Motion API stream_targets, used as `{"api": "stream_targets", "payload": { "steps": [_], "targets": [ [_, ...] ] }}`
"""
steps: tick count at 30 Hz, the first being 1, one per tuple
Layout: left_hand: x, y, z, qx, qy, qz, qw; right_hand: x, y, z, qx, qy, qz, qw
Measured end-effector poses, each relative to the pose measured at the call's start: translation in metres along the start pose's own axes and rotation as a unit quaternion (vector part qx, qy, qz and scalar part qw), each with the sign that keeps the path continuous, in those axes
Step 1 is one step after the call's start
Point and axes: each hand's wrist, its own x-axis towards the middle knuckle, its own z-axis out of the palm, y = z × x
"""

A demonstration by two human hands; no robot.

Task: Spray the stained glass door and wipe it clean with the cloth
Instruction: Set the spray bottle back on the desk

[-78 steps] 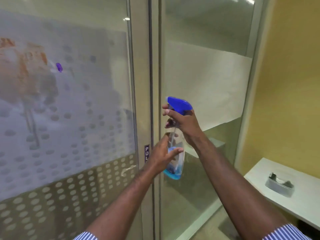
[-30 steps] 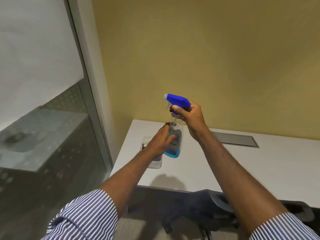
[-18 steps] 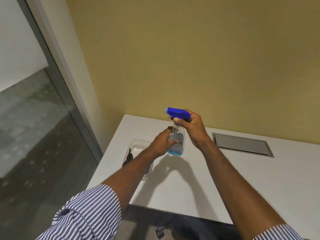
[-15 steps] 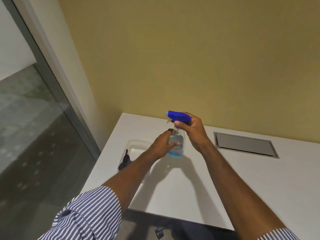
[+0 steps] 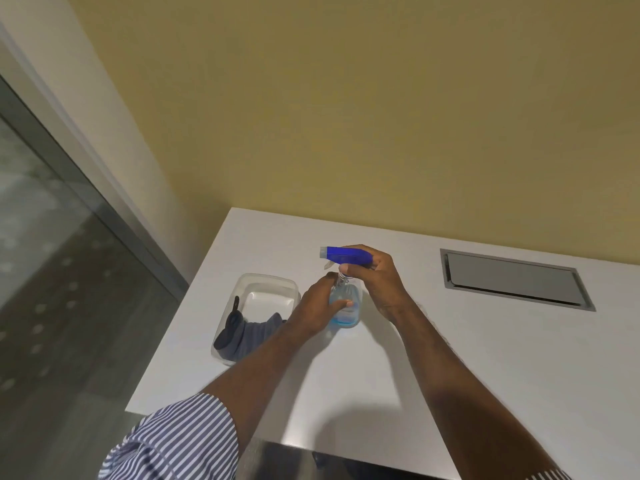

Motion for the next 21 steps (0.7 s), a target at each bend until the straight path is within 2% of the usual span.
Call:
{"api": "stream_targets", "payload": {
  "steps": [21],
  "targets": [
    [0.005, -0.035, 0.019, -0.018, -0.027, -0.024, 0.999, -0.002, 0.019, -0.006, -0.029, -0.003, 0.023, 0.999]
  ]
}}
